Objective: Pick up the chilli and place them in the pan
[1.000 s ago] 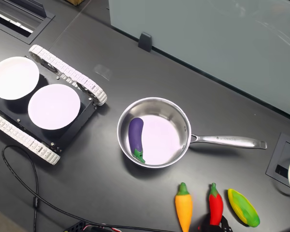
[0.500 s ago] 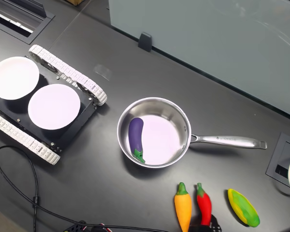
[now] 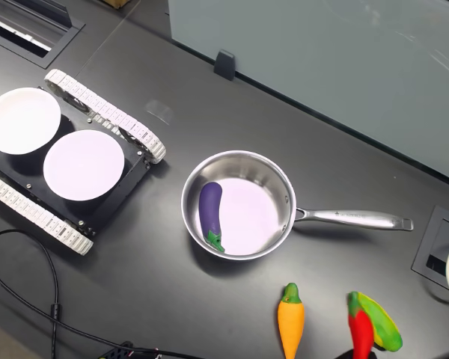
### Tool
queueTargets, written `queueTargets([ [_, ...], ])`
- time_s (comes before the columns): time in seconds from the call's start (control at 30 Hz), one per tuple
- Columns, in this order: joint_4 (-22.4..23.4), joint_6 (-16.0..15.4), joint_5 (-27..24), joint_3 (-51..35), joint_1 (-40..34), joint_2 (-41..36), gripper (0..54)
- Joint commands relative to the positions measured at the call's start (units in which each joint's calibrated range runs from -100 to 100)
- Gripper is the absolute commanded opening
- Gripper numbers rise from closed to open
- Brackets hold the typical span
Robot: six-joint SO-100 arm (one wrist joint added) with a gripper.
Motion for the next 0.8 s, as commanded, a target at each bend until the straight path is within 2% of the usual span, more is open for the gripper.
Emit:
queueTargets([
  [0.0,-3.9,-1.0,-1.3,-3.2,1.0,-9.0,0.0],
  [0.27,-9.6,-1.0,-3.8,1.8,0.5,-16.9,2.0],
  [0.5,-13.9,-1.0,-5.5,4.5,-3.0,-23.2,3.6],
  [0.77,-14.9,-1.0,-6.2,5.0,-8.8,-29.3,1.2],
])
